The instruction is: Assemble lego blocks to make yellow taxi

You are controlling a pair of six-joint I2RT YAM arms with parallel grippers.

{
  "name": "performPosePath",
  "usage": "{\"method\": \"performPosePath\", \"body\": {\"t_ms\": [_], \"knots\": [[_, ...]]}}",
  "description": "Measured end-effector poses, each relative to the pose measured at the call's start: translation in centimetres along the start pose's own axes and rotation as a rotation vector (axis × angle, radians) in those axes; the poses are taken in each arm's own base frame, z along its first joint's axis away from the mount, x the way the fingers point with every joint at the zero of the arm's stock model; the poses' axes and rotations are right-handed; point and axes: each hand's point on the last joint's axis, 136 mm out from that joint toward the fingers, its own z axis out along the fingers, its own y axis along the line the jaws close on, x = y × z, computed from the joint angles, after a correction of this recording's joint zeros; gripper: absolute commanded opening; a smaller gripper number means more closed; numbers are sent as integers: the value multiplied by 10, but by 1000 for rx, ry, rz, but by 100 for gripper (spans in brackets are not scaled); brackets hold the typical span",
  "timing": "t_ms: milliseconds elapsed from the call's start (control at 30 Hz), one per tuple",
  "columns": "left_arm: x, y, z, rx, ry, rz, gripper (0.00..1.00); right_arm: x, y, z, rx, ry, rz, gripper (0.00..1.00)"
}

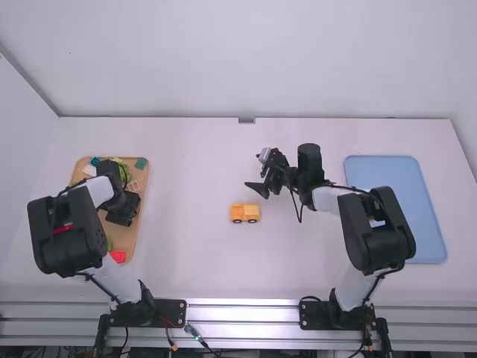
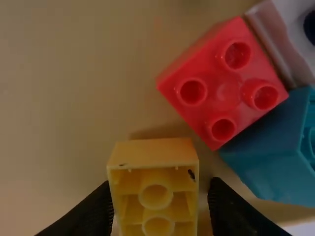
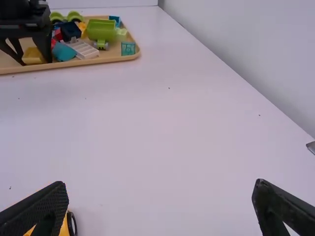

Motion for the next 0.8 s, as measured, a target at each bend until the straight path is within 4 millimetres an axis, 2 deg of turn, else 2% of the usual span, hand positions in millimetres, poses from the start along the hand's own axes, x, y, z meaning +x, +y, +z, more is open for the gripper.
{"method": "performPosePath", "body": {"t_ms": [133,400,567,800], "knots": [[0,0,0,-1,0,0,50,0,0,0,0,0,0,99],[1,3,0,-12,3,1,32,0,0,0,-1,0,1,99],[1,2,0,-10,6,1,27,0,0,0,-1,0,0,99],[2,1,0,-4,9,0,14,0,0,0,0,0,0,99]]}}
